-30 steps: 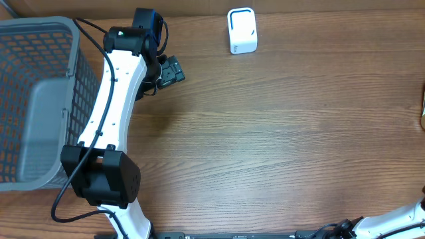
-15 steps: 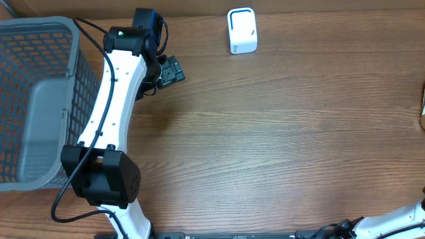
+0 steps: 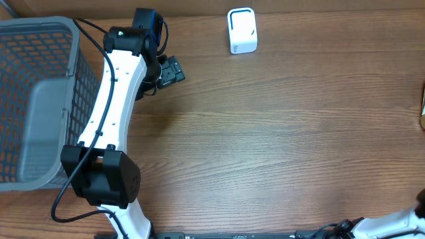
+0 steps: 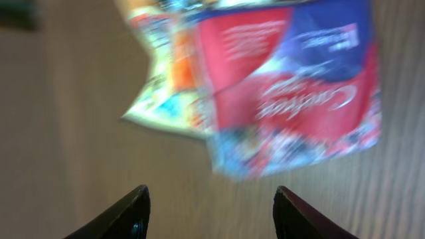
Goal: Scan the item barcode
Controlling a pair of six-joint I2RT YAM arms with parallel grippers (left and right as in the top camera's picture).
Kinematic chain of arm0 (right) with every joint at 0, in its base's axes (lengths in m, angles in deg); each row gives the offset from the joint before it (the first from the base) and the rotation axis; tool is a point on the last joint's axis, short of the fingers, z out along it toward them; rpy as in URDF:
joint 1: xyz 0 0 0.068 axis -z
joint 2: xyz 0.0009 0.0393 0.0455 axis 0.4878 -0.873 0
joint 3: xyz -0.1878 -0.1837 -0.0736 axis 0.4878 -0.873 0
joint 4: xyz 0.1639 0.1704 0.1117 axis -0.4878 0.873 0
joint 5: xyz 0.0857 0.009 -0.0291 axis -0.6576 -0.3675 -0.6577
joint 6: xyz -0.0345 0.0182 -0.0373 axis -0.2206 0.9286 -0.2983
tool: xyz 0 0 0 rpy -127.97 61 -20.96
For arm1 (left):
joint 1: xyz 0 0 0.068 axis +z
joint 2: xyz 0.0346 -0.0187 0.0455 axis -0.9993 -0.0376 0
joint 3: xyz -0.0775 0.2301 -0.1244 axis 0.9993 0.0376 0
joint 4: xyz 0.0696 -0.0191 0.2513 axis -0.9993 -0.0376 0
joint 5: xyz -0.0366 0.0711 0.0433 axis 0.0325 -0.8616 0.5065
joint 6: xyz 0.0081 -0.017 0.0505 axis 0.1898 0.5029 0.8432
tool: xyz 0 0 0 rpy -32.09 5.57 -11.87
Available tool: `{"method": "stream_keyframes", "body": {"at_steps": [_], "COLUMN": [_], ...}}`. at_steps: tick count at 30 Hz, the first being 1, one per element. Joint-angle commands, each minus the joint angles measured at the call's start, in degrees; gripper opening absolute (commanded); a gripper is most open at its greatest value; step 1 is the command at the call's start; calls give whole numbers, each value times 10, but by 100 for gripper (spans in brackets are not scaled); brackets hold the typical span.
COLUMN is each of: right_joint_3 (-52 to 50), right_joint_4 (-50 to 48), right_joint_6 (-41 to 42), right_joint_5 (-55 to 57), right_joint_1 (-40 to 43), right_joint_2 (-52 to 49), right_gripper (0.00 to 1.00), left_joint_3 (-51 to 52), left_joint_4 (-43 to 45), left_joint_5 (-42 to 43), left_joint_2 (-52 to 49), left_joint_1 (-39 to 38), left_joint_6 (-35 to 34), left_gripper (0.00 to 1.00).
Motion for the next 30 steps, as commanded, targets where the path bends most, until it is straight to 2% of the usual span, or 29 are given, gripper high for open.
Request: {"method": "stream_keyframes", "body": {"at_steps": [1,7,10,13,17,27,28,30], "right_joint_3": [9,9,0,-33,-101,-360,-379,-412], "right_joint_4": [17,108,165,178,155,15,5,-17], "right_joint_6": [-30,-93,-140,-141,-139,-139,-139,-139], "right_joint_5": [-108,-192,-163,-113,-77,-77,-77,-77], "right_joint_1": [-3,-35,-87,-139,-198,-355,-367,-386], "right_joint_2": [80,151,185,227,296,520,537,567], "right_gripper": [60,60,58,58,59,61,66,100], "left_joint_3": [3,3,3,3,3,3,3,3], "left_joint_4": [0,0,0,0,0,0,0,0], "left_joint_5": [-1,-1,-1,-1,-1,-1,-1,-1], "left_joint_2": [0,0,0,0,0,0,0,0], "left_joint_1": [2,2,2,2,2,2,2,2], "left_joint_6": [4,4,4,4,4,4,4,4], "left_gripper": [100,100,100,100,100,100,100,100]}}
